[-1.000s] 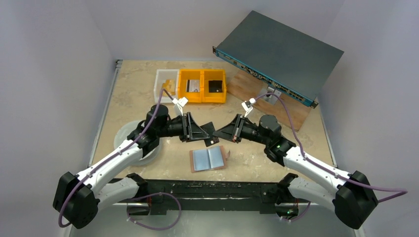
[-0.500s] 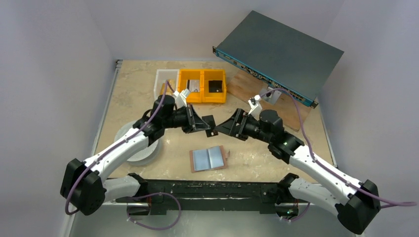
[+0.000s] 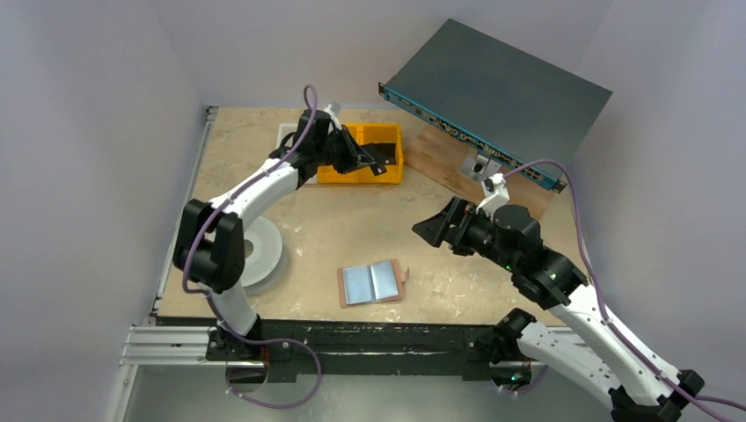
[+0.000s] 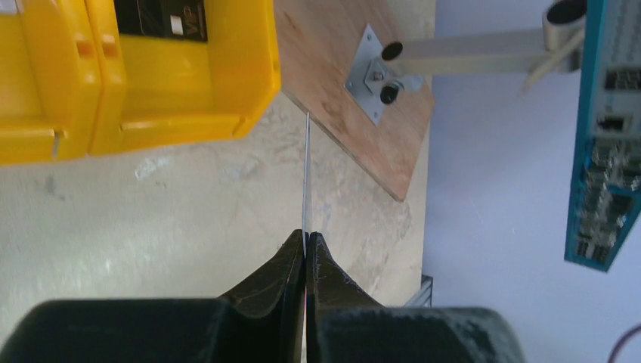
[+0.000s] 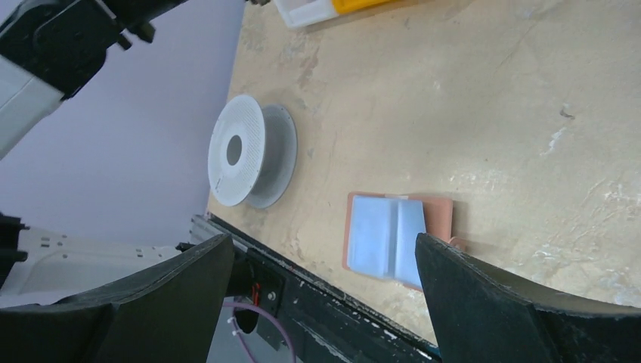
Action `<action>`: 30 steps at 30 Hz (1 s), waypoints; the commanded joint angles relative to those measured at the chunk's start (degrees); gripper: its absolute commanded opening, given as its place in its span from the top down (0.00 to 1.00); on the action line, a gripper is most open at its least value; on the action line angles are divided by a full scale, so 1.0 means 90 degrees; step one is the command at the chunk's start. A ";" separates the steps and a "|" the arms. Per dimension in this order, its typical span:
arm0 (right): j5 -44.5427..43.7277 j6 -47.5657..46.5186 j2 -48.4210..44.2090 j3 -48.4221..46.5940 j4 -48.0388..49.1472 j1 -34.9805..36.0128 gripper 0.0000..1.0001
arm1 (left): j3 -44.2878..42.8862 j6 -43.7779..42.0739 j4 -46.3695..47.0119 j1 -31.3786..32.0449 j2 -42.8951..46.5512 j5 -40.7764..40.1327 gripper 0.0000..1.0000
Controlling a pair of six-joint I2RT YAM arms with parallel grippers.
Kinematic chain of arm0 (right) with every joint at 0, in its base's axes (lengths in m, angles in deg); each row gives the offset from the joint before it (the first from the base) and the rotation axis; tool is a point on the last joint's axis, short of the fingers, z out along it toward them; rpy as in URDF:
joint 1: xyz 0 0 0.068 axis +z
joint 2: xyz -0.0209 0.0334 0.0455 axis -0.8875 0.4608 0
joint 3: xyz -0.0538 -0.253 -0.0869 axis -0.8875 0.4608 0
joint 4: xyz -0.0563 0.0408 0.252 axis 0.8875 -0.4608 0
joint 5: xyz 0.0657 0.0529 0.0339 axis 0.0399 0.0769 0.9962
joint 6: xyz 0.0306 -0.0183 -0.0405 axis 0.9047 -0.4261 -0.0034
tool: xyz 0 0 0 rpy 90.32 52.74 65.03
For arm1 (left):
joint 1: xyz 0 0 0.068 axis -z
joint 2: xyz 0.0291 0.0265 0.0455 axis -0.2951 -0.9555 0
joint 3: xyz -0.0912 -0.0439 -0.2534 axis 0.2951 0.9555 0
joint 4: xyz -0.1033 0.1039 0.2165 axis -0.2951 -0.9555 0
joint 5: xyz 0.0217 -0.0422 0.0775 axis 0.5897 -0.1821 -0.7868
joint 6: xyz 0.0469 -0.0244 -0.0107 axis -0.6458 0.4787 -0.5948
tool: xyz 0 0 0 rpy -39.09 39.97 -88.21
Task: Take the credit cards out of the card holder
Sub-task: Place the credit card in the storage box.
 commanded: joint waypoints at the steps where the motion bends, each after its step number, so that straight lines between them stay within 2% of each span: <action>1: -0.0494 -0.0134 -0.0358 -0.0453 -0.0629 0.0002 0.08 | -0.0985 -0.0221 0.0215 -0.0150 -0.0795 0.0022 1.00; 6: -0.0601 -0.0150 -0.0688 -0.0522 -0.0777 0.0008 0.08 | -0.2009 -0.0313 -0.0021 -0.0216 -0.1861 0.0008 1.00; 17: -0.0747 -0.0189 -0.0639 -0.0697 -0.1044 0.0004 0.08 | -0.3589 -0.0441 -0.0492 -0.0341 -0.3218 0.0213 0.99; 22: -0.0735 -0.0212 -0.0568 -0.0685 -0.0977 0.0008 0.08 | -0.3924 -0.0476 -0.0724 -0.0406 -0.3356 0.0253 0.81; 28: -0.0627 -0.0306 -0.0336 -0.0637 -0.0841 0.0010 0.08 | -0.3814 -0.0673 -0.0839 -0.0501 -0.2975 0.0348 0.66; 30: -0.0587 -0.0319 -0.0255 -0.0599 -0.0771 0.0011 0.08 | -0.3747 -0.0731 -0.0910 -0.0525 -0.2818 0.0375 0.65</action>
